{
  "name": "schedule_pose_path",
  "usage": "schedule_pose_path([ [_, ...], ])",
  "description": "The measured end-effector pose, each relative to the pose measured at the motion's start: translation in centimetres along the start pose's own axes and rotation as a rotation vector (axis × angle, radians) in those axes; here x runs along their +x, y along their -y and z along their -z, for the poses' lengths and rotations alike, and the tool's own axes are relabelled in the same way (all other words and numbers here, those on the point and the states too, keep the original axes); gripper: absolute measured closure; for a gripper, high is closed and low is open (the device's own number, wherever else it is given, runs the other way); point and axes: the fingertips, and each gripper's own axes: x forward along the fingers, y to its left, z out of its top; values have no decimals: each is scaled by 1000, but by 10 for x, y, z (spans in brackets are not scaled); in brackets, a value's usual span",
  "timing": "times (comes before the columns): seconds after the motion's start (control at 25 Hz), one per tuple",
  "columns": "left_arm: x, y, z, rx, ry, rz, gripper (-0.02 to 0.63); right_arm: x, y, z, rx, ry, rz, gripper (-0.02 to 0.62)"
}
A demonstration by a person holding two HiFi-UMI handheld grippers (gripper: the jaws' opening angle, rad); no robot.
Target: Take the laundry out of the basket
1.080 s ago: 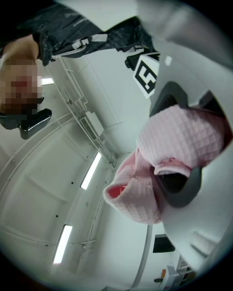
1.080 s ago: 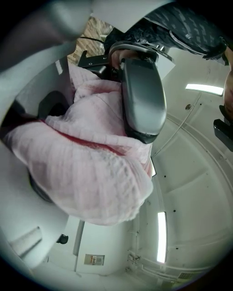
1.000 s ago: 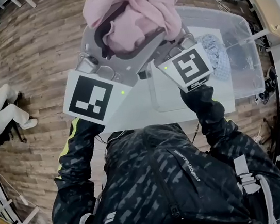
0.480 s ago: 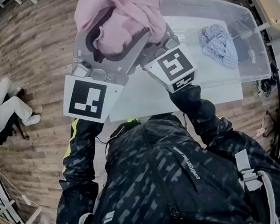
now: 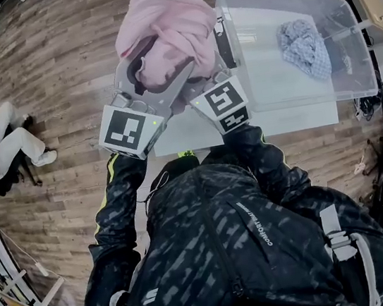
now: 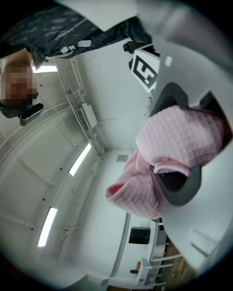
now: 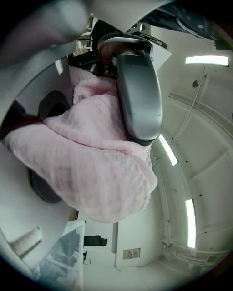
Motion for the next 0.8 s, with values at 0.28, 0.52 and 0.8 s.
schedule_pose_path([
  [0.28,6,-6,75,-95,-6,12,304,17,-6,77,58,-130,1,380],
  [0.52,11,-13,147,-222,-68,-12,304,27,-6,143,84,-267,-1,380],
  [0.8,6,-10,203,-262,-182,-16,302,26,-7,200,136,-394,15,377],
])
